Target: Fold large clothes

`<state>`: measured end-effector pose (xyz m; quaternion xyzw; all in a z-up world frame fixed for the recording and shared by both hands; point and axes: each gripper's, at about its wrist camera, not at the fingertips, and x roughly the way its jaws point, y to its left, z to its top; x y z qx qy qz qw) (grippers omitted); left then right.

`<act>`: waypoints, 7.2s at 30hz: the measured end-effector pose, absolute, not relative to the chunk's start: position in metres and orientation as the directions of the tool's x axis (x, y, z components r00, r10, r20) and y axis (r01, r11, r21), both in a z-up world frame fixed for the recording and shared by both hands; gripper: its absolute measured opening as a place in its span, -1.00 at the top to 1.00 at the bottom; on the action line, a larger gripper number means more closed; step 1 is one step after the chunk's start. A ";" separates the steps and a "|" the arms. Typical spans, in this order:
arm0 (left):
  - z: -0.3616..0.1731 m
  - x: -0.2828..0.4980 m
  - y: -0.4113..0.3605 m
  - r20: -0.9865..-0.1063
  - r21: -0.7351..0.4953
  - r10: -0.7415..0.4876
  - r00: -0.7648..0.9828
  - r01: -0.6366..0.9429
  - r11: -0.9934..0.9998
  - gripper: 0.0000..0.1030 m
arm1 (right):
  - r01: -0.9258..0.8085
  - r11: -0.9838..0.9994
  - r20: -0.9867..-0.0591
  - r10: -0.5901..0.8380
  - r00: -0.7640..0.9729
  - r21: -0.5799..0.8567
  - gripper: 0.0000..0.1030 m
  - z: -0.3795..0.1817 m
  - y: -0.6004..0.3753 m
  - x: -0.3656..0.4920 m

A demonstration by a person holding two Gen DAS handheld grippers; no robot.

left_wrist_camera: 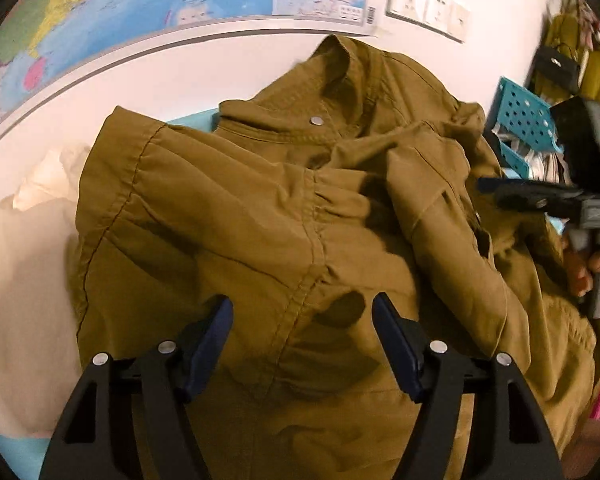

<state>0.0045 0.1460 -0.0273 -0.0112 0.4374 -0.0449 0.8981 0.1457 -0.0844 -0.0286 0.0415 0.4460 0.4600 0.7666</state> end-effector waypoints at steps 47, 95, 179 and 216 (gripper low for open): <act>-0.024 0.022 0.208 -0.726 -0.028 0.118 0.678 -0.200 0.979 -0.08 | -0.806 0.592 -0.699 0.583 0.413 0.018 0.90 0.023 -0.060 0.150; -0.026 -0.138 0.218 -0.753 -0.131 0.035 0.657 -0.202 0.971 -0.69 | -0.523 0.705 -0.634 0.690 0.351 0.478 -0.56 0.003 -0.289 0.033; 0.041 -0.234 0.209 -0.495 -0.628 -0.475 0.728 0.079 0.775 0.83 | -0.649 0.277 -0.171 0.960 0.222 0.708 0.81 0.086 -0.315 -0.088; 0.095 -0.024 0.253 -0.701 -0.443 -0.307 0.643 -0.057 0.895 0.79 | -0.482 0.480 -0.391 0.877 0.279 0.733 0.79 0.098 -0.227 0.139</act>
